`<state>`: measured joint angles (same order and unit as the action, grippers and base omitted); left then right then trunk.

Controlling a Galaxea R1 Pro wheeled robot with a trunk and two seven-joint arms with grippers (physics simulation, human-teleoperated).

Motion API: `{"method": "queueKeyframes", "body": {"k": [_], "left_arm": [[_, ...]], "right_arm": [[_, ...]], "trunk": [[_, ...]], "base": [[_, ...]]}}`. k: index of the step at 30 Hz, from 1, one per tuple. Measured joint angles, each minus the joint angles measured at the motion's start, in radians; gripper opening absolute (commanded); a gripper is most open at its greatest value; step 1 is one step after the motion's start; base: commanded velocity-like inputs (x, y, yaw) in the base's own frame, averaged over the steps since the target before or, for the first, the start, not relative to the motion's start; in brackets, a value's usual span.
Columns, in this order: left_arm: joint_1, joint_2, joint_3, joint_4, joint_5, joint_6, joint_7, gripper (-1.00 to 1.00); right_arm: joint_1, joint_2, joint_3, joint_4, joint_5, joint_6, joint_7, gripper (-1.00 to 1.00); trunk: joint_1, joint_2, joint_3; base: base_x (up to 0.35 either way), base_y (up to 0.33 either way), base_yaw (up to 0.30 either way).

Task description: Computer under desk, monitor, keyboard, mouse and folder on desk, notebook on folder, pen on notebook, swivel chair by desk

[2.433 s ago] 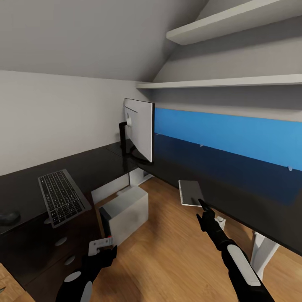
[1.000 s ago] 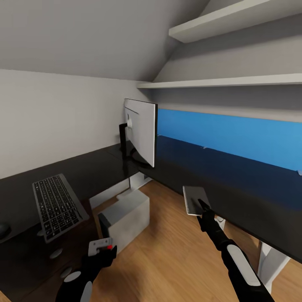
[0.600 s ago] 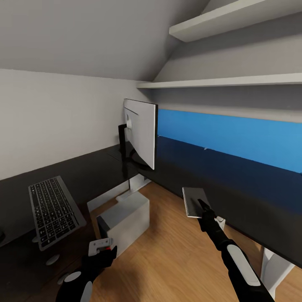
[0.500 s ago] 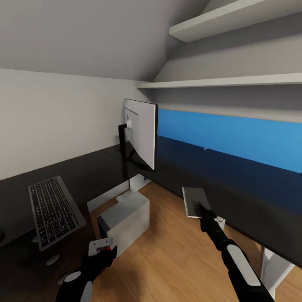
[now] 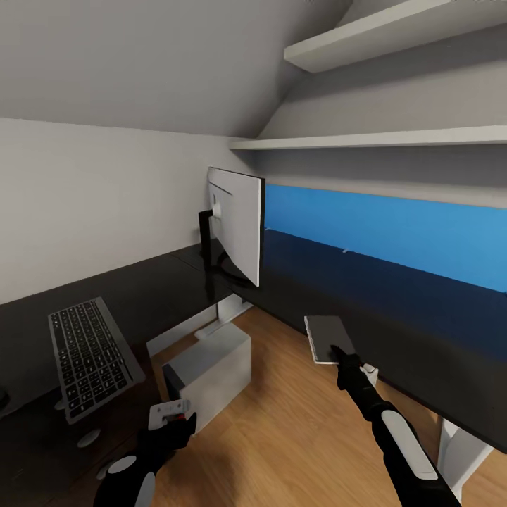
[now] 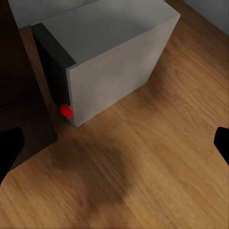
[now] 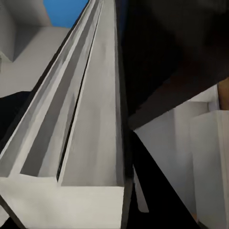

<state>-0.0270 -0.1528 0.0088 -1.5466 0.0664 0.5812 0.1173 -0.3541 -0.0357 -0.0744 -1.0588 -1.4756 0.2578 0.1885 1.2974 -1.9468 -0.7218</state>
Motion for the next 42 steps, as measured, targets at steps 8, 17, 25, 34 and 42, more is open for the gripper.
{"method": "queueKeyframes", "body": {"k": [8, 17, 25, 34, 42], "left_arm": [[0.000, 0.000, 0.000, 0.000, 0.000, 0.000, 0.000, 1.00], [0.000, 0.000, 0.000, 0.000, 0.000, 0.000, 0.000, 1.00], [0.000, 0.000, 0.000, 0.000, 0.000, 0.001, 0.000, 1.00], [0.000, 0.000, 0.000, 0.000, 0.000, 0.001, 0.000, 1.00], [0.000, 0.000, 0.000, 0.000, 0.000, -0.001, 0.000, 1.00]], "right_arm": [[0.000, 0.000, 0.004, -0.012, 0.004, 0.005, 0.004, -1.00], [0.000, 0.004, 0.040, -0.022, 0.002, 0.013, 0.002, -1.00], [0.000, 0.005, 0.166, -0.025, 0.006, 0.015, -0.001, -1.00], [0.000, 0.005, 0.235, -0.038, 0.007, 0.014, -0.002, -1.00], [0.000, 0.005, 0.289, -0.045, 0.007, 0.013, -0.002, -1.00]], "trunk": [[-0.031, 0.056, 0.025], [-0.058, 0.105, 0.047], [-0.058, 0.105, 0.051], [-0.058, 0.105, 0.057], [-0.058, 0.105, 0.061]], "base": [[0.000, 0.000, 0.000], [0.000, 0.000, 0.055], [0.000, 0.000, 0.229], [0.000, 0.000, 0.250], [0.000, 0.000, 0.253]]}}
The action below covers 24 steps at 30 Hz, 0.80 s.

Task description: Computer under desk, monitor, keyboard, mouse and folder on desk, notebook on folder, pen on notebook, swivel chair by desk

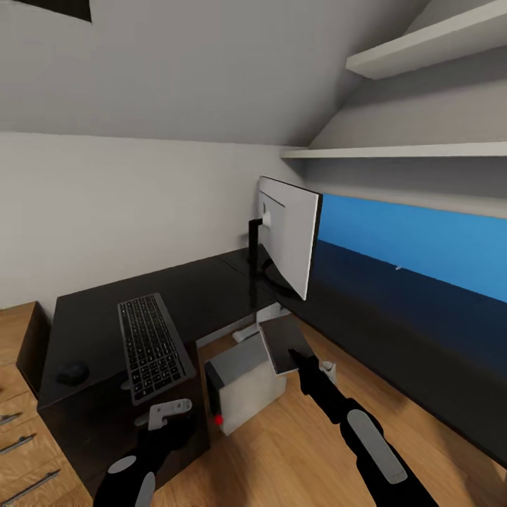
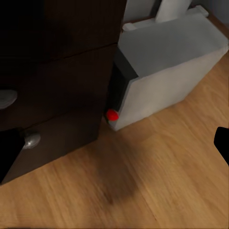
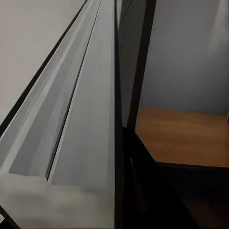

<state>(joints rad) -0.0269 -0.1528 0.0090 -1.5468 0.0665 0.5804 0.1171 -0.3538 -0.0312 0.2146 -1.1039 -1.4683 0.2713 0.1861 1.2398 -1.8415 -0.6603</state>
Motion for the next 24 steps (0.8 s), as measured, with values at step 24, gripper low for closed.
{"method": "queueKeyframes", "body": {"k": [24], "left_arm": [[0.173, 0.095, -0.113, 0.034, -0.003, -0.056, 0.003, 1.00]], "right_arm": [[0.000, -0.008, 0.002, -0.058, 0.002, 0.000, 0.004, -1.00]], "trunk": [[0.000, 0.000, 0.014]], "base": [[0.000, 0.000, 0.254]]}}
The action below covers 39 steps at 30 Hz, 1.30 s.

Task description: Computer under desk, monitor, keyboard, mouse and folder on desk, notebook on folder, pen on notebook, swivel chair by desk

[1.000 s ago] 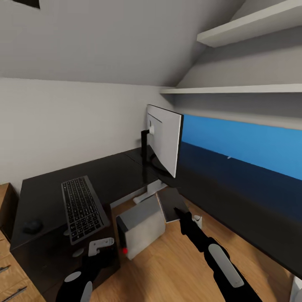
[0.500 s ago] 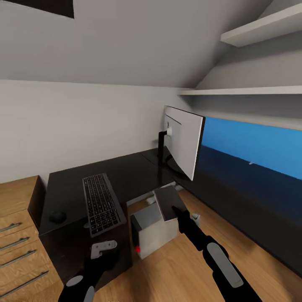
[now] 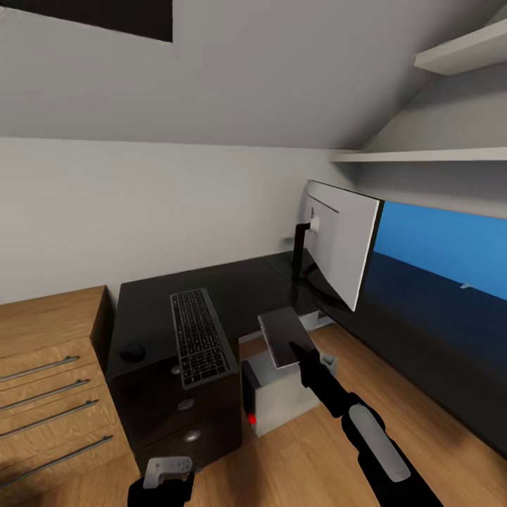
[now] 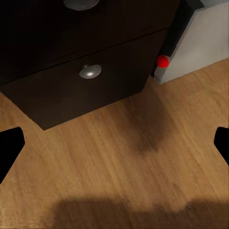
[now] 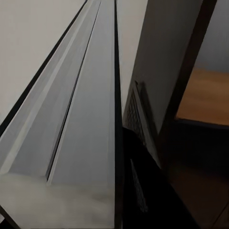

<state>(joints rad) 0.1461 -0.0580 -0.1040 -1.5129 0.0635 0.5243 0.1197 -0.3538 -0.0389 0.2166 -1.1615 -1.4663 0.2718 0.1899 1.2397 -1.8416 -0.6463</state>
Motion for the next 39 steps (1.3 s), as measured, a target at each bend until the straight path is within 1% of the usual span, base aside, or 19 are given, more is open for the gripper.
{"method": "queueKeyframes", "body": {"k": [3, 4, 6, 7, 8, 10, 11, 13, 18, 19, 21, 27, 32, 39], "left_arm": [[0.005, 0.020, 0.002, 0.065, 0.002, -0.008, -0.002, 1.00], [0.006, 0.027, 0.004, 0.115, 0.003, -0.028, -0.003, 1.00], [0.007, 0.031, 0.006, 0.162, 0.003, -0.068, -0.003, 1.00], [0.007, 0.033, 0.006, 0.180, 0.002, -0.094, -0.002, 1.00], [0.008, 0.036, 0.007, 0.204, 0.002, -0.155, -0.002, 1.00], [0.008, 0.037, 0.008, 0.223, 0.001, -0.216, -0.002, 1.00], [0.009, 0.040, 0.009, 0.239, 0.001, -0.276, -0.002, 1.00], [0.009, 0.041, 0.010, 0.246, 0.001, -0.301, -0.002, 1.00], [0.009, 0.042, 0.010, 0.254, 0.002, -0.333, -0.002, 1.00], [0.009, 0.042, 0.011, 0.257, 0.001, -0.344, -0.001, 1.00], [0.009, 0.042, 0.011, 0.258, 0.001, -0.346, -0.002, 1.00], [0.009, 0.042, 0.011, 0.265, 0.001, -0.348, -0.001, 1.00], [0.009, 0.042, 0.011, 0.269, 0.001, -0.351, 0.000, 1.00], [0.009, 0.043, 0.011, 0.269, 0.002, -0.349, 0.000, 1.00]], "right_arm": [[0.000, 0.000, 0.000, -0.002, 0.000, 0.000, 0.000, -1.00], [0.000, 0.000, 0.000, -0.004, 0.000, -0.001, -0.001, -1.00], [0.000, 0.000, 0.000, -0.004, 0.000, -0.001, -0.001, -1.00], [0.000, 0.000, 0.000, -0.005, 0.000, -0.001, -0.002, -1.00], [0.000, 0.000, 0.000, -0.005, 0.000, -0.001, -0.002, -1.00], [0.000, 0.000, 0.000, -0.005, 0.000, -0.001, -0.003, -1.00], [0.000, -0.005, 0.000, -0.005, 0.002, 0.000, -0.003, -1.00], [0.000, -0.009, 0.001, -0.006, 0.003, 0.001, -0.003, -1.00], [0.000, -0.018, 0.001, -0.011, 0.005, 0.004, 0.000, -1.00], [0.000, -0.025, 0.000, -0.012, 0.005, 0.005, 0.001, -1.00], [0.000, -0.034, 0.000, -0.012, 0.004, 0.005, 0.001, -1.00], [0.000, -0.044, 0.000, -0.011, 0.004, 0.006, 0.001, -1.00], [0.000, -0.048, 0.000, -0.008, 0.004, 0.006, -0.002, -1.00], [0.000, -0.046, 0.001, -0.004, -0.001, 0.008, -0.007, -1.00]], "trunk": [[0.000, 0.000, 0.002], [0.000, 0.000, 0.002], [0.000, 0.000, 0.003], [0.000, 0.000, 0.003], [0.000, 0.000, 0.004], [0.000, 0.000, 0.004], [0.000, 0.000, 0.004], [0.000, 0.000, 0.004], [0.000, 0.000, 0.004], [0.000, 0.000, 0.004], [-0.001, 0.000, 0.004], [-0.001, 0.000, 0.004], [-0.001, 0.000, 0.004], [0.000, 0.000, 0.004]], "base": [[0.000, 0.000, 0.254], [0.000, 0.000, 0.252], [0.000, 0.000, 0.245], [0.000, 0.000, 0.192], [0.000, 0.000, 0.153], [0.000, 0.000, 0.093], [0.000, 0.000, 0.050], [0.000, 0.000, 0.036], [0.071, 0.000, 0.014], [0.273, 0.000, 0.002], [0.293, 0.000, 0.001], [0.288, 0.000, 0.000], [0.281, 0.000, 0.000], [0.080, 0.000, 0.000]]}}
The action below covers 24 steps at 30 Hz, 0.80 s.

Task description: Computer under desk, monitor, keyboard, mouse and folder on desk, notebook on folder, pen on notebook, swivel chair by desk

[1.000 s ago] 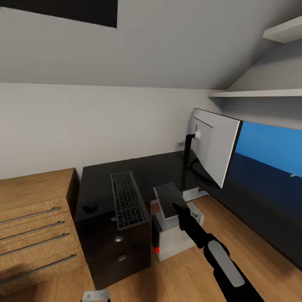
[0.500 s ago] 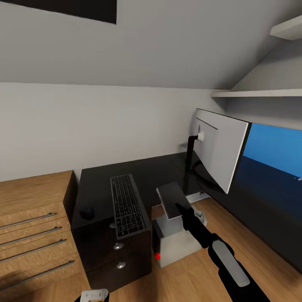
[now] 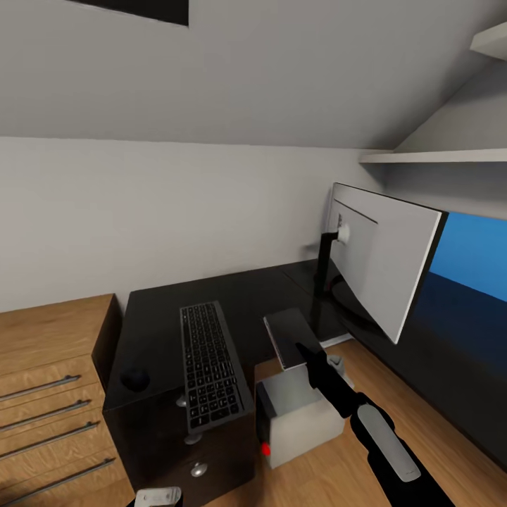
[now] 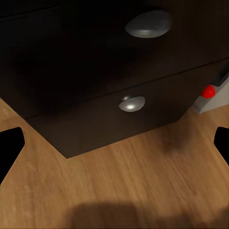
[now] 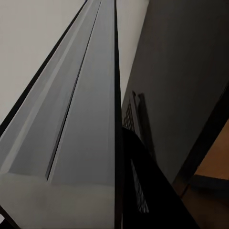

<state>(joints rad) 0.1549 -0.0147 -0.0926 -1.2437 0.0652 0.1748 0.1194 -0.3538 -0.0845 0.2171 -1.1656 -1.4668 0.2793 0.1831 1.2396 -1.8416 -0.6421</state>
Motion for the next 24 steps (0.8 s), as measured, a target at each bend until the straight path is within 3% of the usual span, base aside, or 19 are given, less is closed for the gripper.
{"method": "queueKeyframes", "body": {"k": [12, 17, 24], "left_arm": [[0.000, 0.001, 0.004, -0.004, 0.001, 0.002, 0.000, 1.00], [0.000, 0.000, 0.040, -0.009, 0.002, 0.004, -0.002, 1.00], [0.000, -0.002, 0.074, -0.010, 0.003, 0.002, -0.003, 1.00]], "right_arm": [[0.000, 0.002, 0.003, 0.021, -0.002, 0.001, -0.019, -1.00], [0.000, 0.003, 0.004, 0.036, -0.002, 0.002, -0.055, -1.00], [0.000, 0.004, 0.003, 0.043, -0.006, 0.002, -0.090, -1.00]], "trunk": [[0.000, 0.000, 0.000], [0.000, 0.000, 0.000], [0.027, -0.049, -0.022]], "base": [[0.118, 0.000, 0.000], [0.014, 0.000, 0.000], [0.003, 0.000, 0.000]]}}
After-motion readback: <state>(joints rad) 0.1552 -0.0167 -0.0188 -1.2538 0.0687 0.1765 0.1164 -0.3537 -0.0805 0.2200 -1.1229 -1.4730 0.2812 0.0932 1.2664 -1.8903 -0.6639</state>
